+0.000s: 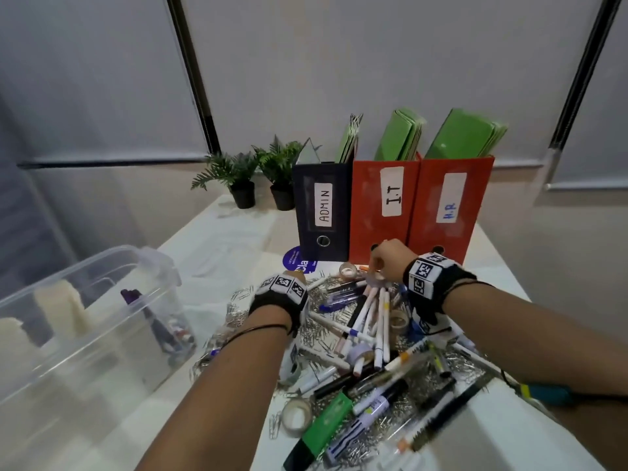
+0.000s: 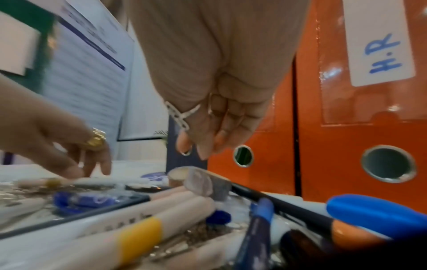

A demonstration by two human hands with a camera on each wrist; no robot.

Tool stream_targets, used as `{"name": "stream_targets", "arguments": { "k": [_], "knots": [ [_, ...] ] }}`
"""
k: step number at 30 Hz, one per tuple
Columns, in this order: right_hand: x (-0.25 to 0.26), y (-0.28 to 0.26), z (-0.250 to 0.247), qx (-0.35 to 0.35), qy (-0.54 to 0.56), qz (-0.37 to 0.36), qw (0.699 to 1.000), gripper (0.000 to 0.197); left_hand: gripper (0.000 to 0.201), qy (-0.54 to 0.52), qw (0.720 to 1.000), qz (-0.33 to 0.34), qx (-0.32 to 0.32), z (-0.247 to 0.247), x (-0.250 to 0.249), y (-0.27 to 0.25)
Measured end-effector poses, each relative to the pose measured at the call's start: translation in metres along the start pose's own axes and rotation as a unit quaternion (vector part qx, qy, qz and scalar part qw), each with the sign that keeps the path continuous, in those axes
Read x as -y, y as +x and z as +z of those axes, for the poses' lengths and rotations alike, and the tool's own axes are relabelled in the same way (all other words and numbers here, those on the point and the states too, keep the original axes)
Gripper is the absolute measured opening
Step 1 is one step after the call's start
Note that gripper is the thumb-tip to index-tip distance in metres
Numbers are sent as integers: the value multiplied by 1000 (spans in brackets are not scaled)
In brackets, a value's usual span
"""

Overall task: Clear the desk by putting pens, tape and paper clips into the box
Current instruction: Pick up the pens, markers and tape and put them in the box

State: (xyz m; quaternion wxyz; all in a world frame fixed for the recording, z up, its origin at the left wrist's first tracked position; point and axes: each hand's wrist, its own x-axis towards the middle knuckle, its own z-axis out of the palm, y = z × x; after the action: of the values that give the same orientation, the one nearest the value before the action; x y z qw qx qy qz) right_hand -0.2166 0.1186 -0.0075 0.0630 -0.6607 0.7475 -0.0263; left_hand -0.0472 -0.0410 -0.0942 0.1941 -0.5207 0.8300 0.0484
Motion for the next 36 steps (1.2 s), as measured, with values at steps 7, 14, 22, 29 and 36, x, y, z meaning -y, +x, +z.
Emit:
{"name": "stream_targets", "arguments": {
  "k": [7,14,22,29,36],
  "knots": [
    [5,-24,20,130,-15,-139,982,35,27,14,1000,-15,23,18,11,51],
    [8,-27,22,172,-84,-170,967,32,32,-60,994,38,-88,-33,-30,-93],
    [6,-33,24,146,-101,-139,974,33,14,-18,983,182,-19,-28,-49,-142],
    [1,-38,16,127,-108,-155,974,48,26,50,983,177,-5,-18,-52,-140],
    [-5,-42,6,45,-60,-138,988,56,24,-10,986,126,-107,-26,-37,-138]
  ]
}}
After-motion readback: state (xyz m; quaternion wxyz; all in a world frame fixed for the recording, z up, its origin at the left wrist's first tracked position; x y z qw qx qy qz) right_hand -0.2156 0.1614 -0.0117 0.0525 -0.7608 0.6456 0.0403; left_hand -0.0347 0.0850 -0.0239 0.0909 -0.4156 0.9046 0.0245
